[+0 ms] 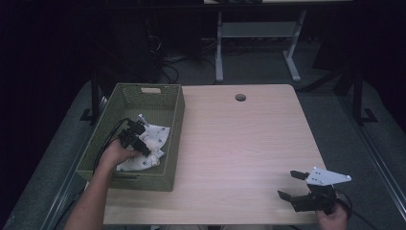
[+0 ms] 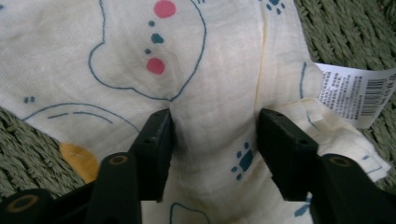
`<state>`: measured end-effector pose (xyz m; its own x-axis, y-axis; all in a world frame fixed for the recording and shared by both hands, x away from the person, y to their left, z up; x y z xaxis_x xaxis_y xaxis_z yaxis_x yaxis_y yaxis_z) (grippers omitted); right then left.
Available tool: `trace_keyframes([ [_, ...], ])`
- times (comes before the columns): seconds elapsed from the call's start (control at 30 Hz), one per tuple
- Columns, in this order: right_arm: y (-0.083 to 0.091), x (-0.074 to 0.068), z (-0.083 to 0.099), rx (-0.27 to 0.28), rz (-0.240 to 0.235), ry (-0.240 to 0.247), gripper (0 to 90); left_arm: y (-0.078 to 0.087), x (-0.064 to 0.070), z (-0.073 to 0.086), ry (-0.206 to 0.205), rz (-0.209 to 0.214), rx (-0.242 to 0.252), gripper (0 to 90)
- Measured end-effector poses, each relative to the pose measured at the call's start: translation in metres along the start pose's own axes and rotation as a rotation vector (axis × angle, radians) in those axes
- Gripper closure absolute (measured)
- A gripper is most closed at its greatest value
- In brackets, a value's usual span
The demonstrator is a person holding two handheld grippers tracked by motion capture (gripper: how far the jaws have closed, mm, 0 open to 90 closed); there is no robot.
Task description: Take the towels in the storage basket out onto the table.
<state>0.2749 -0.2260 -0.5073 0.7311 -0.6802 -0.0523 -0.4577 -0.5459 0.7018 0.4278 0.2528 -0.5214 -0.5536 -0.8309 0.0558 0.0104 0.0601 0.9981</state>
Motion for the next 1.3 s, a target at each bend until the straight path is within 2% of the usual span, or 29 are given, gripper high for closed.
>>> trace_keyframes([
  [0.3, 0.000, 0.000, 0.000, 0.001, 0.000, 0.001, 14.0, 0.003, 0.003, 0.000, 0.013, 0.027, 0.012, 68.0],
  [0.43, 0.001, 0.000, 0.000, 0.001, 0.001, 0.000, 14.0, 0.003, 0.003, 0.000, 0.024, 0.027, 0.014, 71.5],
  [0.57, 0.001, 0.000, 0.000, 0.003, 0.002, 0.001, 14.0, 0.005, 0.002, 0.000, 0.014, 0.016, 0.015, 73.7],
  [0.73, 0.002, 0.001, 0.000, 0.005, 0.003, -0.004, 14.0, 0.011, 0.002, 0.000, 0.043, 0.025, 0.044, 75.1],
  [0.77, 0.002, 0.001, 0.000, 0.005, 0.003, -0.004, 14.0, 0.012, 0.000, 0.001, 0.034, 0.019, 0.042, 75.3],
  [0.87, 0.002, 0.001, 0.000, 0.006, 0.004, -0.003, 14.0, 0.018, -0.001, 0.003, 0.053, 0.035, 0.070, 75.5],
  [1.07, 0.002, 0.001, -0.001, 0.007, 0.008, -0.003, 14.0, 0.033, -0.004, 0.008, 0.058, 0.053, 0.114, 75.7],
  [1.23, 0.003, 0.001, -0.001, 0.009, 0.010, -0.003, 14.0, 0.046, -0.002, 0.012, 0.046, 0.069, 0.177, 76.1],
  [1.3, 0.002, 0.001, -0.001, 0.009, 0.010, -0.004, 14.0, 0.050, -0.003, 0.014, 0.038, 0.073, 0.188, 76.1],
])
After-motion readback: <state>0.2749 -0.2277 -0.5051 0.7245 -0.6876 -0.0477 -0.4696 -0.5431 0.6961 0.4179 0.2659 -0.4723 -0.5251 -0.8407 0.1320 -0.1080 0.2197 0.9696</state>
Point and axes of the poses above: each handheld gripper's, and its own axes: y roughly backward along the jaws, z roughly out of its underside, x roughly to its right, the point moved 10 cm from there along -y, roughly forward along the jaws, and after that the axes turned 10 degrees about -x, right-handed, at the moved point
